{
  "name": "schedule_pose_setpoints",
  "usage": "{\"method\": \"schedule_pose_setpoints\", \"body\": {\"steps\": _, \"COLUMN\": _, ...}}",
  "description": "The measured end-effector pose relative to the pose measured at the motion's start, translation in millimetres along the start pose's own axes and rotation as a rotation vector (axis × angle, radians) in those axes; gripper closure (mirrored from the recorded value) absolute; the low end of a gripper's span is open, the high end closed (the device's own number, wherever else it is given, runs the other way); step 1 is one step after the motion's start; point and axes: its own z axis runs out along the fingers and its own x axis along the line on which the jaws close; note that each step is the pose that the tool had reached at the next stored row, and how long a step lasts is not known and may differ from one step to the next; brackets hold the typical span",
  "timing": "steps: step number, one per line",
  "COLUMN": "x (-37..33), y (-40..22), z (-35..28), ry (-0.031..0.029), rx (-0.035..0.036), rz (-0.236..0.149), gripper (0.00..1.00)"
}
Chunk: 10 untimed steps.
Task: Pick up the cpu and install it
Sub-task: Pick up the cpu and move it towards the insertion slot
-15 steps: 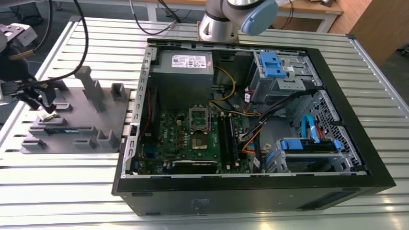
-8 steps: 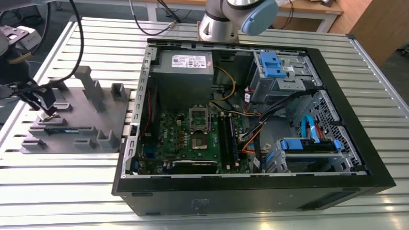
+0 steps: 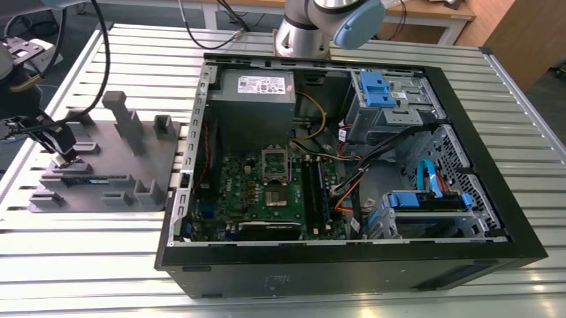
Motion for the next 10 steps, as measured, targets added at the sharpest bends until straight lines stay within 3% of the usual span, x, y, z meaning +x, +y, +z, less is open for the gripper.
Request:
{"method": "schedule_pose_setpoints", "body": {"steps": 5, "x": 0.0, "y": 0.0, "z": 0.2, "ry": -0.0002, "rx": 0.0000, "rz": 0.003, "gripper": 0.53}}
{"method": "schedule_pose_setpoints", "body": {"steps": 10, "x": 0.0, "y": 0.0, "z": 1.1, "ry": -0.0020, "rx": 0.0036, "rz": 0.076, "gripper": 0.53}}
